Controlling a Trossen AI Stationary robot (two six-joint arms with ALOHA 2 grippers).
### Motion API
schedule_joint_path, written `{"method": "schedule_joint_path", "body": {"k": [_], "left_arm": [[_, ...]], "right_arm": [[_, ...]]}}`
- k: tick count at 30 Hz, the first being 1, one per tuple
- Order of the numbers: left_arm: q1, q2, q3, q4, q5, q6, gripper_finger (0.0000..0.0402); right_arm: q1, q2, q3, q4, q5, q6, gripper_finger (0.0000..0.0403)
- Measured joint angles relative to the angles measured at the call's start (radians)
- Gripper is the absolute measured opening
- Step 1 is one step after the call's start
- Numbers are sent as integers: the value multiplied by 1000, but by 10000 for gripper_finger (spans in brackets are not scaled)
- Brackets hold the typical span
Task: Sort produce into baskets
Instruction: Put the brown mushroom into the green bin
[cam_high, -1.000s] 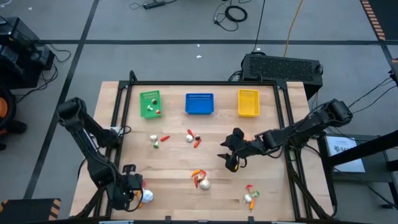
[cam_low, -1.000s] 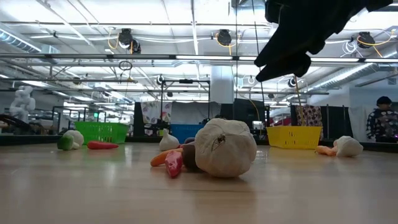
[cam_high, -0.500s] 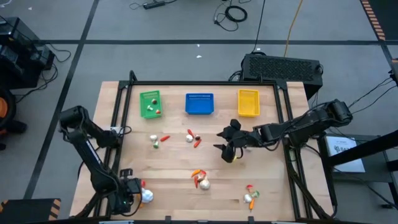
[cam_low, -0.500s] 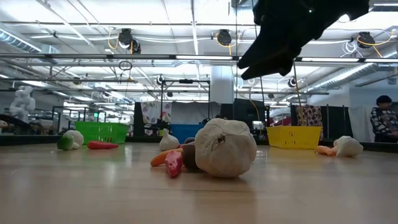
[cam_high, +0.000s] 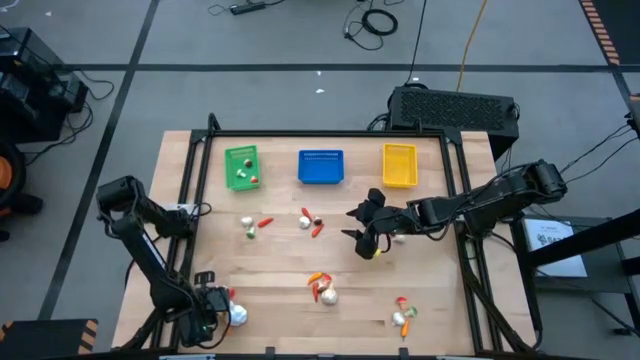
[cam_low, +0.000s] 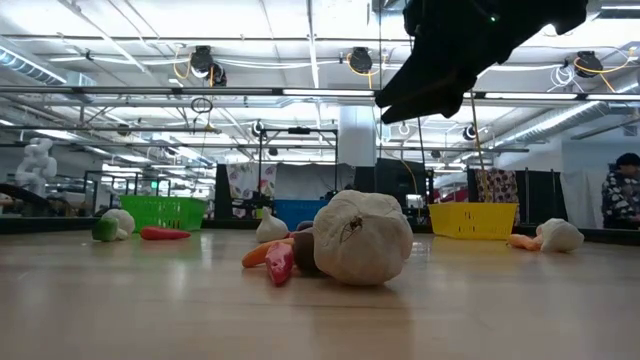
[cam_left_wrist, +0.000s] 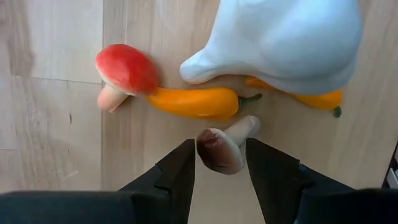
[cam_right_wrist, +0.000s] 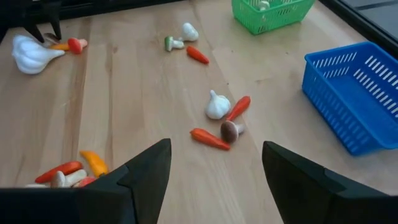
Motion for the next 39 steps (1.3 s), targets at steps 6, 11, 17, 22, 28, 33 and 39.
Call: {"method": "schedule_joint_path", "body": {"k": [6, 11, 17, 22, 28, 33, 39], "left_arm": [[0, 0, 0, 0, 1, 0, 124], [0, -1, 0, 1, 1, 0, 73], [9, -20, 6, -73, 2, 49, 37], [55, -95, 56, -377, -22, 52, 36], [176, -237, 74, -626, -367, 69, 37], [401, -359, 74, -725, -591, 152, 38], [823, -468, 74, -728, -650, 436, 38]], "right_arm": [[0, 0, 0, 0, 0, 0, 242], [0, 0, 0, 0, 0, 0, 242], [0, 0, 0, 0, 0, 19, 242], [0, 0, 0, 3, 0, 26, 242], [0, 0, 0, 3, 0, 49, 242], [1, 0, 0, 2, 0, 53, 242], [3, 0, 0, 2, 0, 57, 242]]}}
